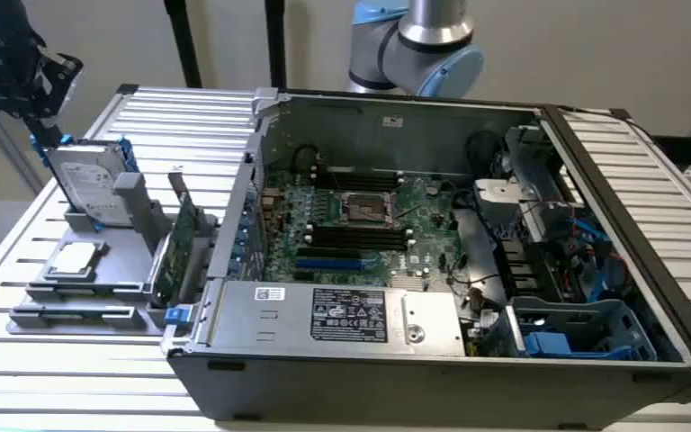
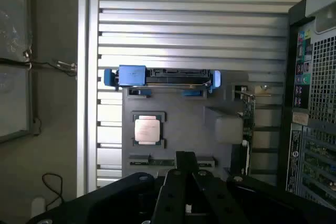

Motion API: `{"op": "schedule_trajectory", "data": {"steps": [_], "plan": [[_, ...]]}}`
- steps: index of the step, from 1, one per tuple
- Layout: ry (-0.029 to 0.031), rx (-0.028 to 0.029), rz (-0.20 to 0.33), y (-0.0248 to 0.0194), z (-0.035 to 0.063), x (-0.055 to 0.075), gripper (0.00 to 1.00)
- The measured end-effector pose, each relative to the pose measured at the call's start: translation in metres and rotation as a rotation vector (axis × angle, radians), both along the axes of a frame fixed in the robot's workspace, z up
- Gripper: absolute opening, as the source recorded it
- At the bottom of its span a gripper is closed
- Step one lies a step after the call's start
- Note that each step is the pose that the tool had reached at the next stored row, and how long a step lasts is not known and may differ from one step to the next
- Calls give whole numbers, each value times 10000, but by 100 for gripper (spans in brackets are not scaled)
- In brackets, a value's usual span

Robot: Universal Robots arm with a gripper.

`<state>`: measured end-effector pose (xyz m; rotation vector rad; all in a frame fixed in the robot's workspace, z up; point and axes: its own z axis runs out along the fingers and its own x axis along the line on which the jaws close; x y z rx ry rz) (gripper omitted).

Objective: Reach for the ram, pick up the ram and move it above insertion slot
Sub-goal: 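Reach for the ram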

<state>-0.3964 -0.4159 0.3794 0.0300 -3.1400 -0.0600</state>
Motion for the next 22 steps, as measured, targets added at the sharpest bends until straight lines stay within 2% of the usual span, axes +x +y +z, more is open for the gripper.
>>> {"op": "schedule_trajectory", "data": {"steps": [15, 17, 22], "plan": [[1, -1, 0, -6, 0, 0, 11], [0, 1, -1, -62, -2, -1, 11], [0, 1, 0, -283, -11, 0, 11]]}}
